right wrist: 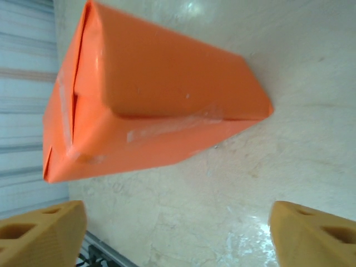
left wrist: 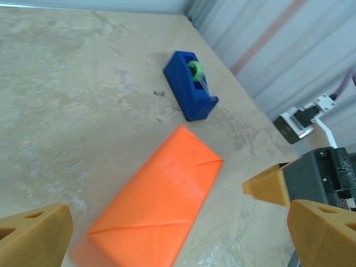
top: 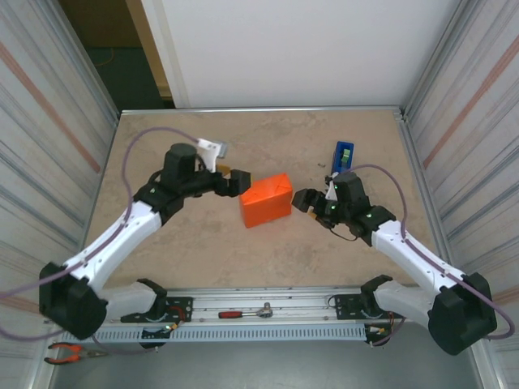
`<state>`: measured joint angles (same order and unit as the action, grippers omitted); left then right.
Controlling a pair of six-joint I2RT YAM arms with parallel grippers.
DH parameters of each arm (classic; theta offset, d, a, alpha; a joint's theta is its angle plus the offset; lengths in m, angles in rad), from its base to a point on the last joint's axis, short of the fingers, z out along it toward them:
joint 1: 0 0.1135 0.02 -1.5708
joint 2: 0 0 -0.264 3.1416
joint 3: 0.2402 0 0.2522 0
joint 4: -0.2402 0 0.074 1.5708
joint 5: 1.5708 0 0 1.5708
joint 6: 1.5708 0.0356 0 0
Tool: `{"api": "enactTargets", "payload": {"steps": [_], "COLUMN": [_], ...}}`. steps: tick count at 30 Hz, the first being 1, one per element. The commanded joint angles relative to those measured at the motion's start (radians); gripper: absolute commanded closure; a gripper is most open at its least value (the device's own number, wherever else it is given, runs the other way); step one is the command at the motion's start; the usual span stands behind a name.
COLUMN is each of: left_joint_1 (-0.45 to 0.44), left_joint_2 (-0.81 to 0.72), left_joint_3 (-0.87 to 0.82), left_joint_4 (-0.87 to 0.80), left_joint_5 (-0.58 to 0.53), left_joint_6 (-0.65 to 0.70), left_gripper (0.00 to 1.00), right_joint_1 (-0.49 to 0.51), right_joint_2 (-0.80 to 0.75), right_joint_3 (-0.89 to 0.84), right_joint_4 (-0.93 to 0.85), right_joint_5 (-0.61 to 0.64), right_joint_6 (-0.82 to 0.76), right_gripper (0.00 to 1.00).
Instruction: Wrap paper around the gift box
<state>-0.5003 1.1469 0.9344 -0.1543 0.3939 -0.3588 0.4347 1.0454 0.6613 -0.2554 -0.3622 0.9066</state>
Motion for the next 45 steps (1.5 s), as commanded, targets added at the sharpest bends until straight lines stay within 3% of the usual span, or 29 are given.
{"api": "enactTargets", "payload": {"steps": [1,5,11,16,23,32,39,41,45], "left_joint_1": [0.003,-0.010,-0.145,-0.251,-0.257,-0.082,0.065,0.099,0.135], "left_joint_2": [-0.077,-0.176,-0.231,-0.171,0.001,0.145,0.298,0.285,0.219], "left_joint_3": [-0.110,-0.260,-0.439,-0.494,-0.401,-0.251,-0.019,0.003,0.029], "left_joint_4": [0.048,0.043,0.086,0.183,0.231,0.212,0.103,0.113,0.077], "left_joint_5": [-0.055,-0.072,-0.184,-0.279,-0.293,-0.176,-0.140,-0.107,-0.144], "left_joint_6": [-0.111,-0.166,-0.235,-0.259,-0.202,-0.112,0.006,0.004,0.036], "left_gripper": [0.01,0.01,0.01,0.01,0.01,0.01,0.01,0.01,0.01], "right_joint_1": [-0.062,-0.103,-0.075,-0.010,0.032,-0.004,-0.061,-0.065,-0.085], "right_joint_2": [-0.016,0.007,0.068,0.126,0.195,0.336,0.511,0.501,0.430], "right_joint_3": [-0.009,0.006,0.001,-0.014,0.030,0.130,0.298,0.317,0.298], "right_joint_4": [-0.077,-0.125,-0.118,-0.053,-0.005,0.074,0.149,0.140,0.087], "right_joint_5": [-0.042,-0.064,-0.081,-0.049,-0.007,-0.004,-0.054,-0.053,-0.010], "right_joint_6": [-0.098,-0.194,-0.279,-0.258,-0.239,-0.208,-0.145,-0.145,-0.189], "right_gripper": [0.09,0.06,0.05,0.05,0.05,0.06,0.08,0.07,0.00]}}
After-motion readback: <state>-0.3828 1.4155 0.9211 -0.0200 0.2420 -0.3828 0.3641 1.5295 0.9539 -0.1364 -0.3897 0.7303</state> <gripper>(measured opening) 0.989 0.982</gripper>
